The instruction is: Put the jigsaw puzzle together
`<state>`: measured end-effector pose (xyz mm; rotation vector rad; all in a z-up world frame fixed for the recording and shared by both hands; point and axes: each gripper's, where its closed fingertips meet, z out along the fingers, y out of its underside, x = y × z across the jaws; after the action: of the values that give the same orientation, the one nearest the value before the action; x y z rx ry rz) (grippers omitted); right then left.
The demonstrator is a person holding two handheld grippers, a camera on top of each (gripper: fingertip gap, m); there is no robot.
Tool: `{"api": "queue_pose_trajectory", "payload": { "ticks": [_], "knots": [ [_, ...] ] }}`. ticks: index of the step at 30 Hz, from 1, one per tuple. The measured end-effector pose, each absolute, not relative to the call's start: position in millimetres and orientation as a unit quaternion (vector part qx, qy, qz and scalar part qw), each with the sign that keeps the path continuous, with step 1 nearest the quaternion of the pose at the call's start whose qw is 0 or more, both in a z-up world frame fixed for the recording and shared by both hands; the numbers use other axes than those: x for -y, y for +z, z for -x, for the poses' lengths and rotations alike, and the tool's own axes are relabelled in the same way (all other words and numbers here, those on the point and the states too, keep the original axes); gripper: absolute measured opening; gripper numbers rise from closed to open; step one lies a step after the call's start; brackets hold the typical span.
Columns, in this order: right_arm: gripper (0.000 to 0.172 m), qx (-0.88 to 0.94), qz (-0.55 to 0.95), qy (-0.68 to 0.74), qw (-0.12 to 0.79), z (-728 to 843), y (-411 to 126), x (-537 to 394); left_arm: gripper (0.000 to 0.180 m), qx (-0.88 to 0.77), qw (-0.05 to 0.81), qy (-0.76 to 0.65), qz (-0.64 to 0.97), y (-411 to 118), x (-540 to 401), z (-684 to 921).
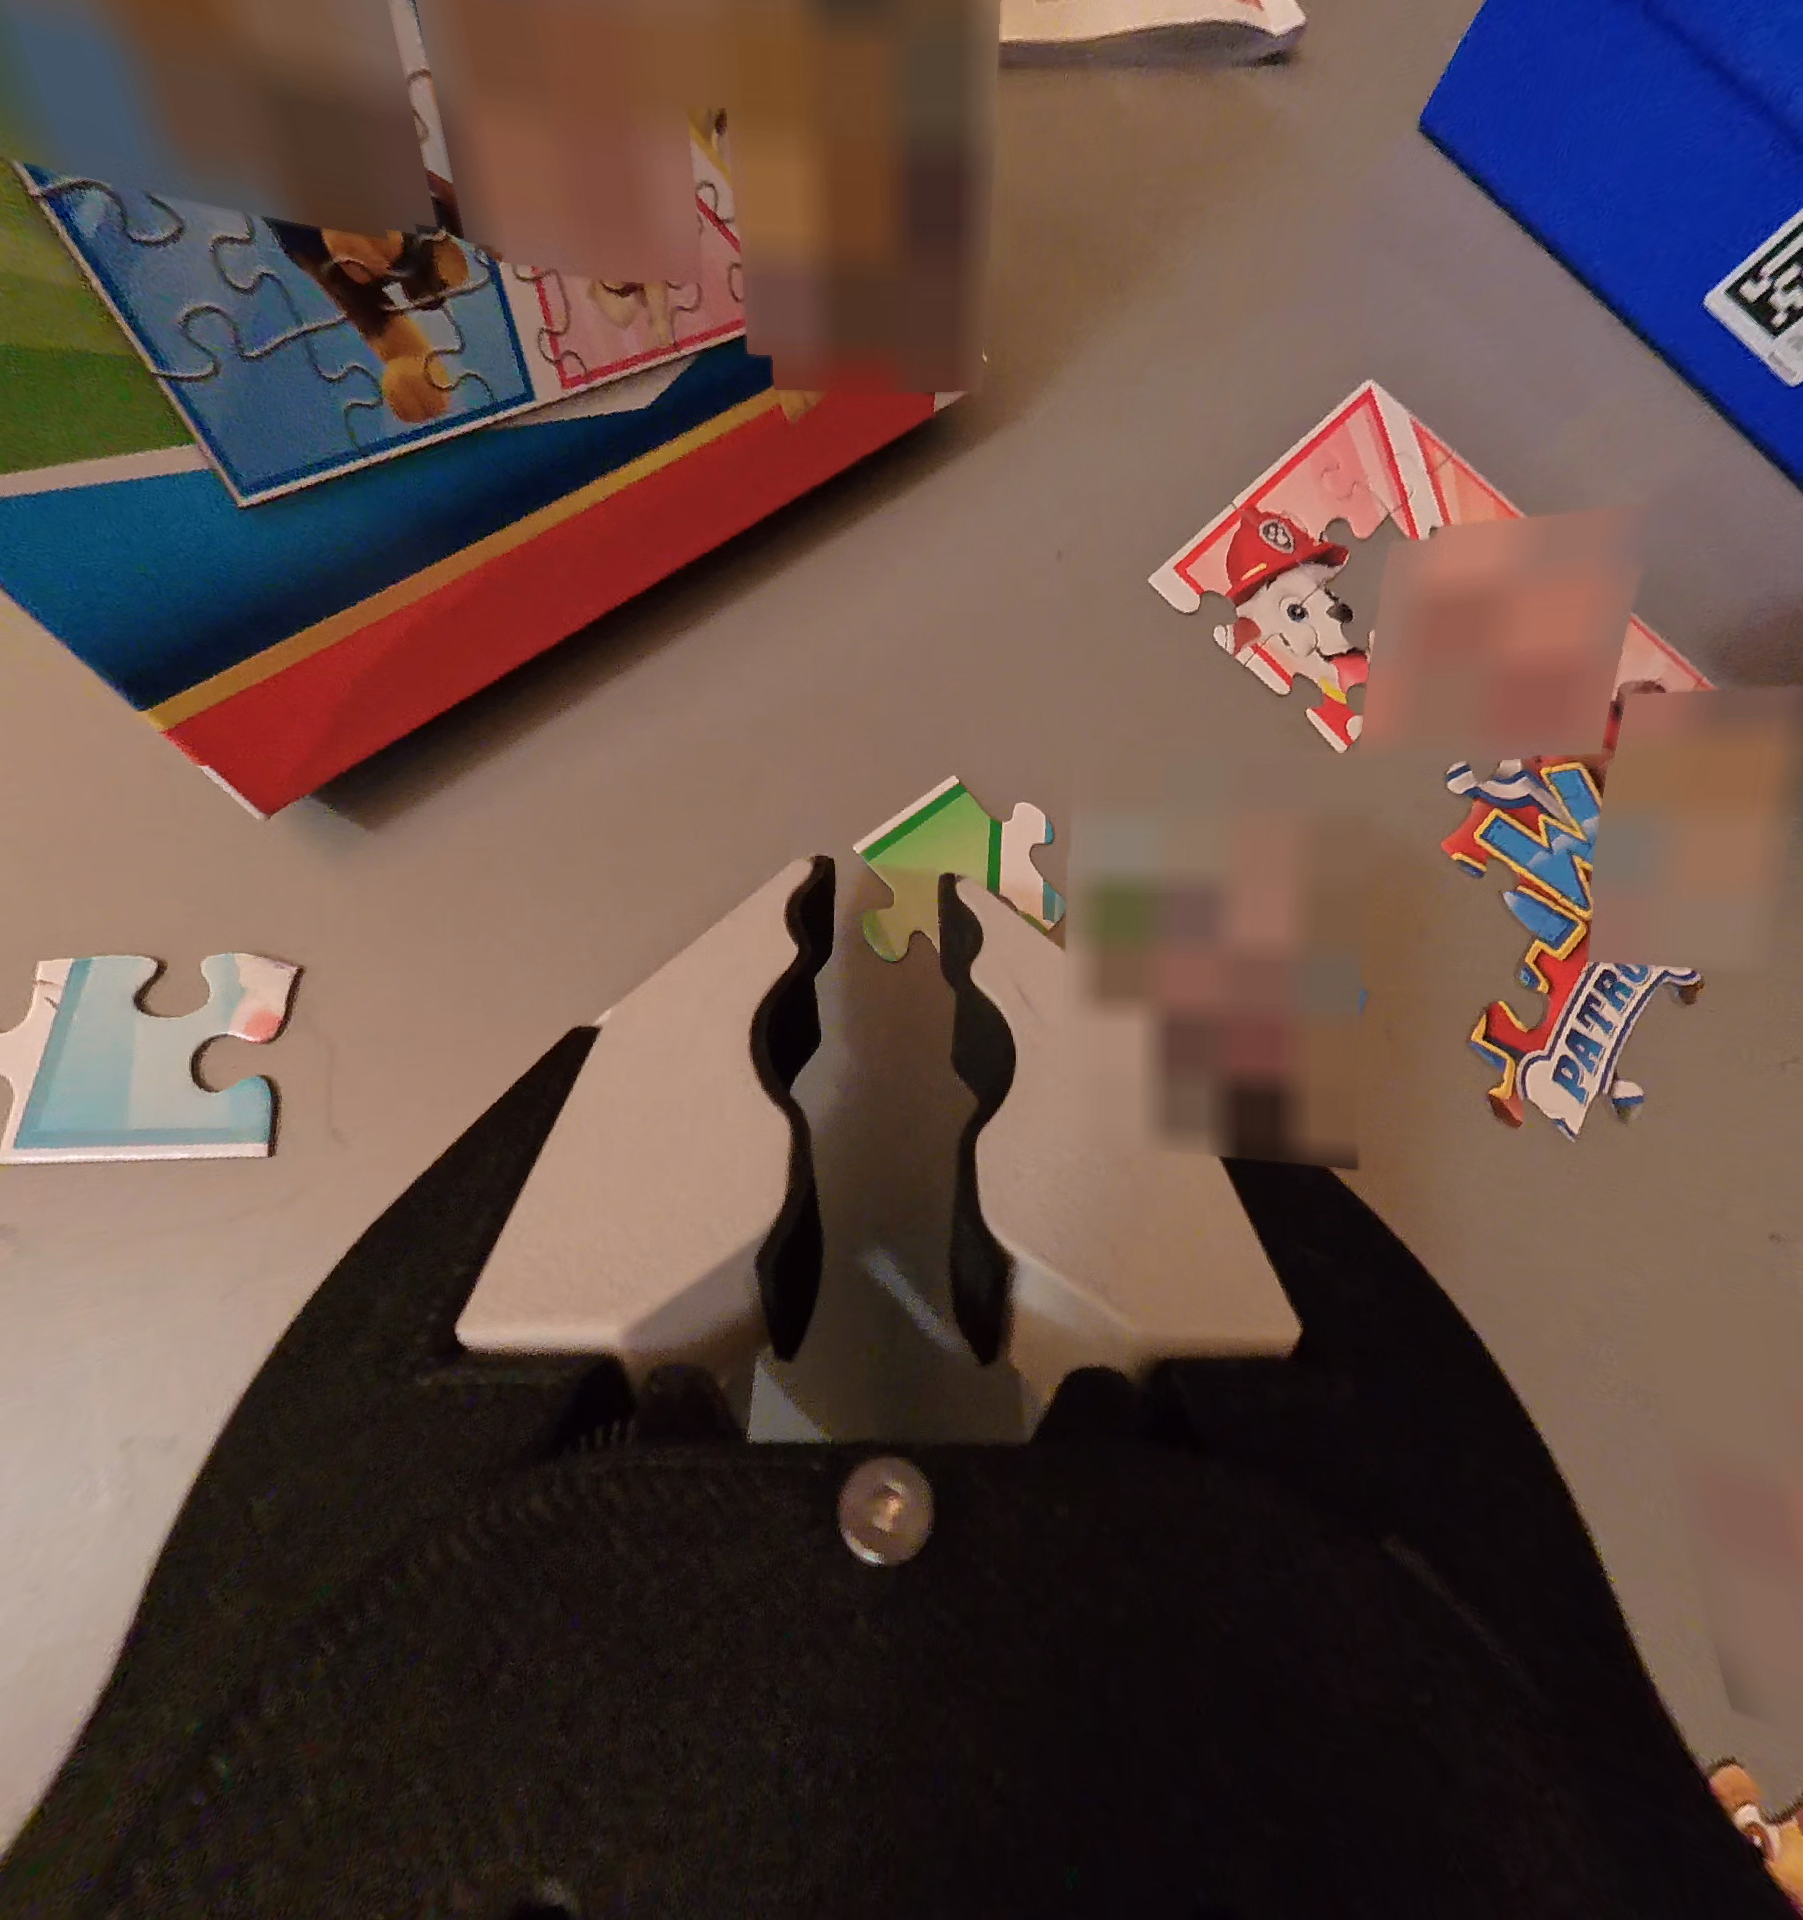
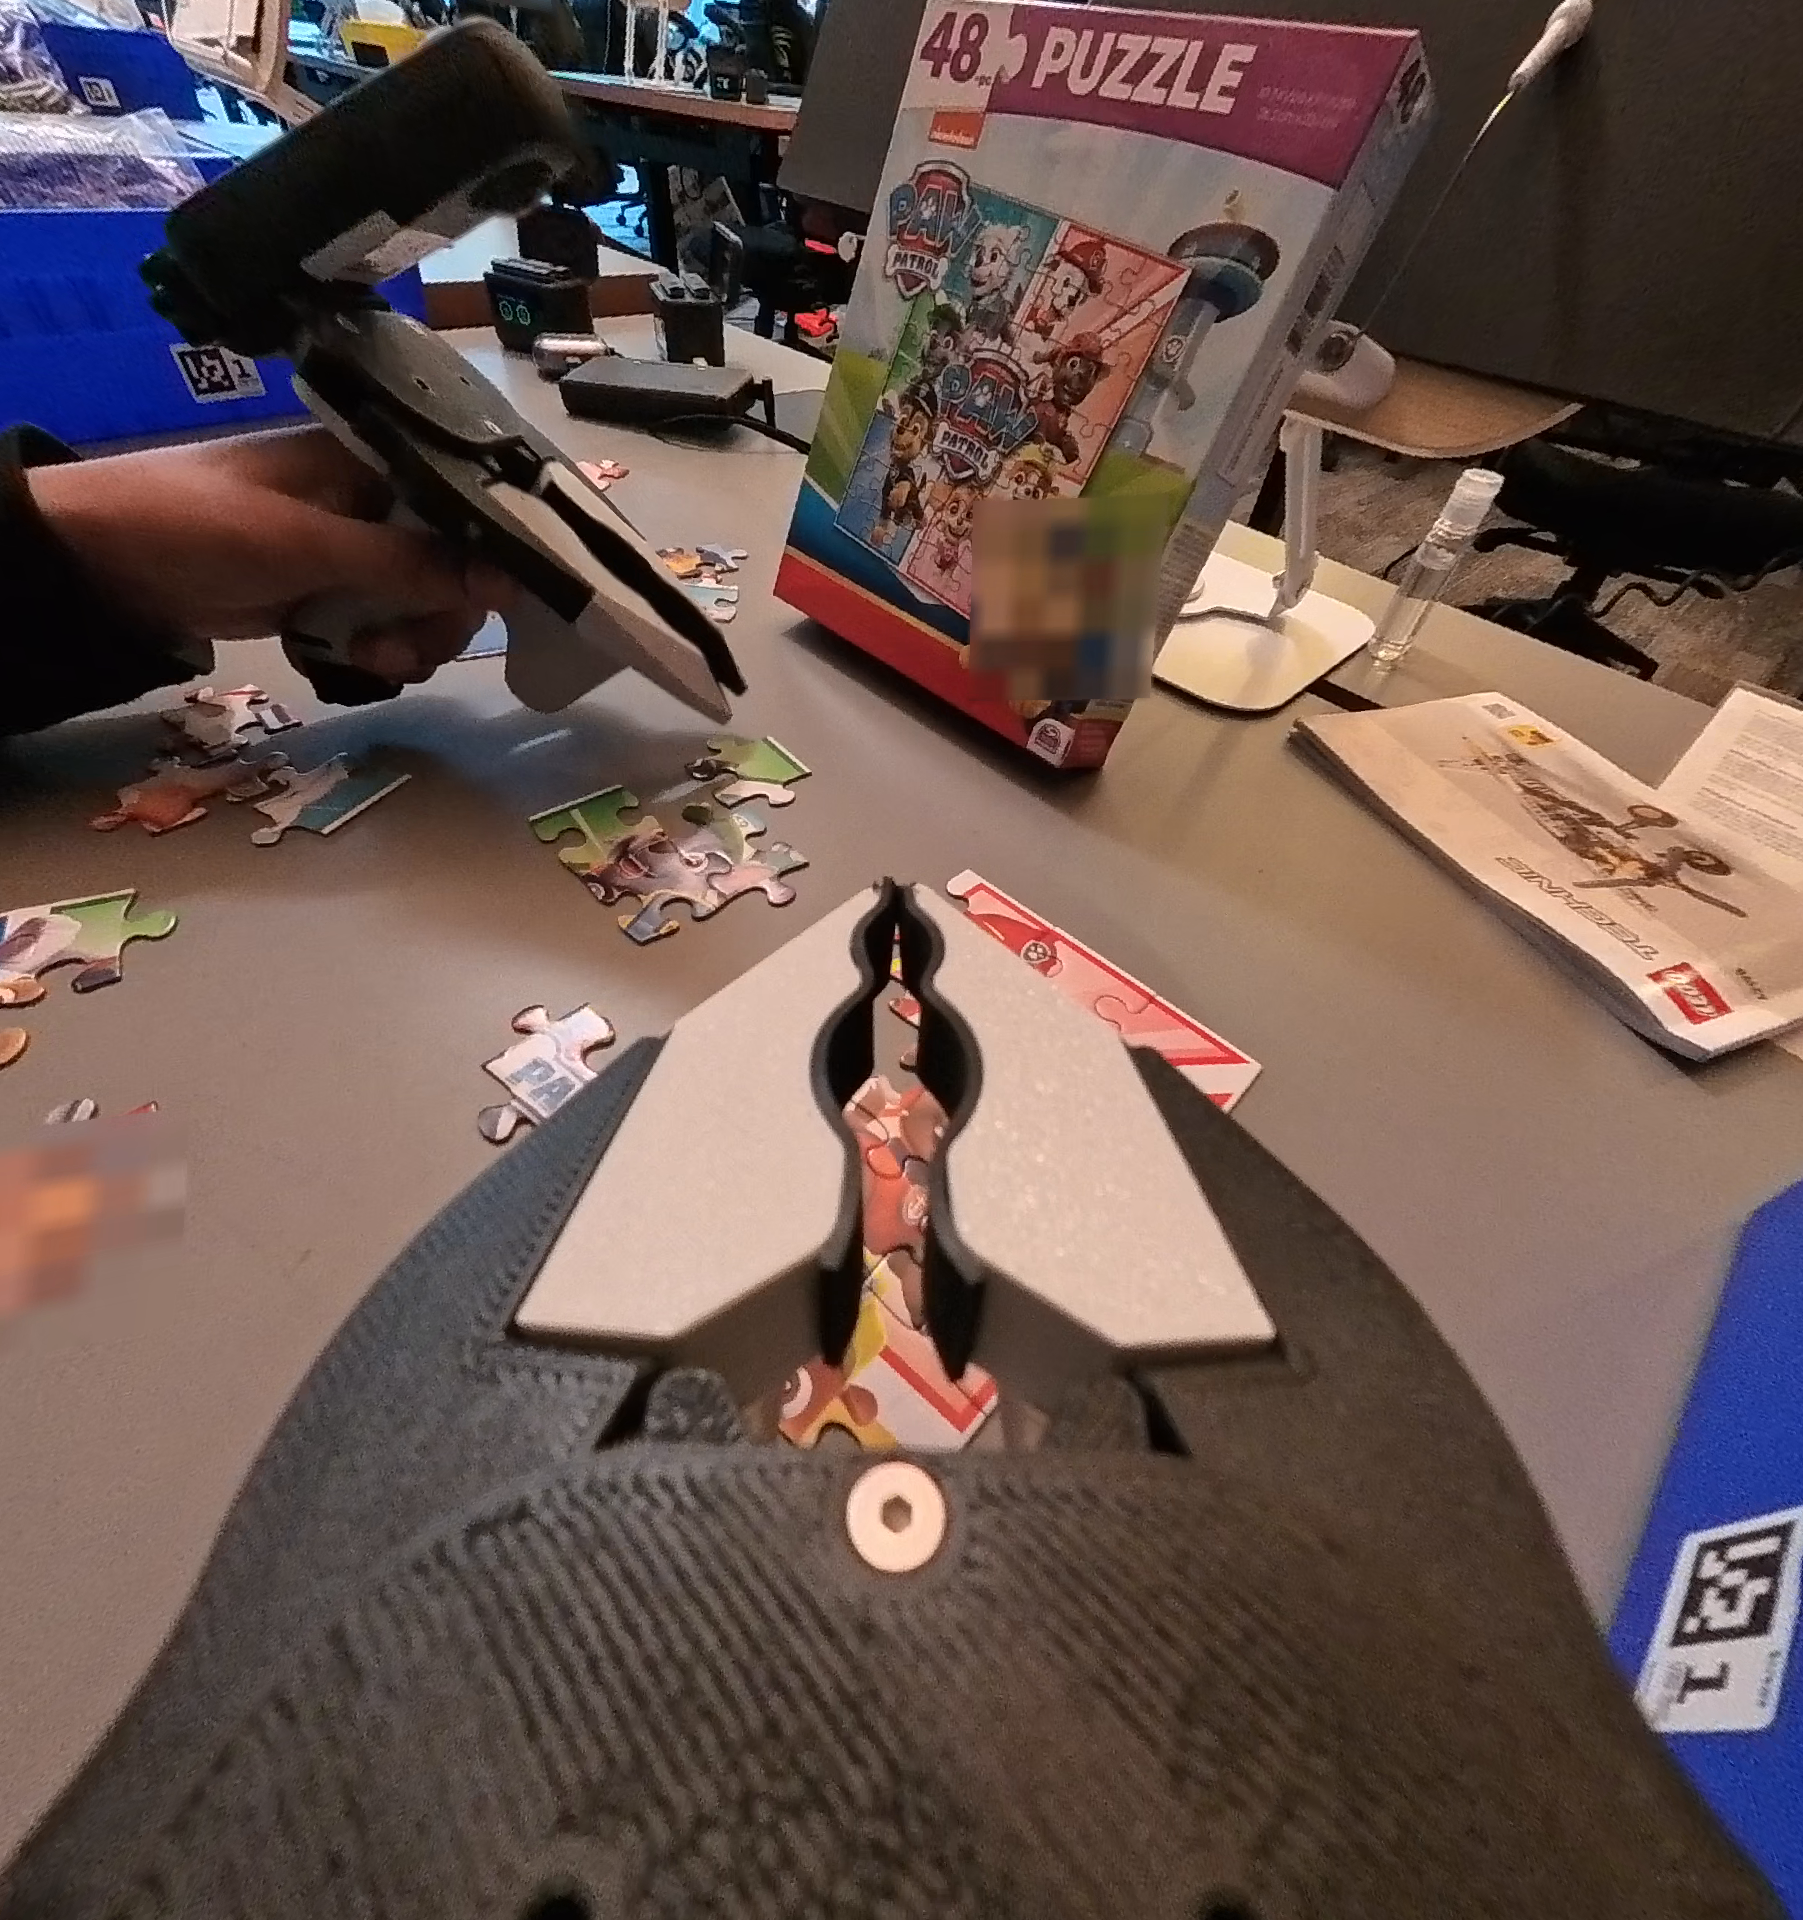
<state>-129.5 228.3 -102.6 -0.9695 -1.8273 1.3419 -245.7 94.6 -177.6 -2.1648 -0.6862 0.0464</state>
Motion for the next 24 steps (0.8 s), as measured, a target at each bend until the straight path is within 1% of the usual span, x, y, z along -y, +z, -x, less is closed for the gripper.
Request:
{"api": "queue_pose_trajectory", "payload": {
  "ticks": [24],
  "knots": [
    [0.0,0.7,0.37,0.513,0.332,129.1,-102.9,-227.5,0.018,0.281,0.419,0.018,0.863,-183.6,-89.8,243.2]
  ]
}}
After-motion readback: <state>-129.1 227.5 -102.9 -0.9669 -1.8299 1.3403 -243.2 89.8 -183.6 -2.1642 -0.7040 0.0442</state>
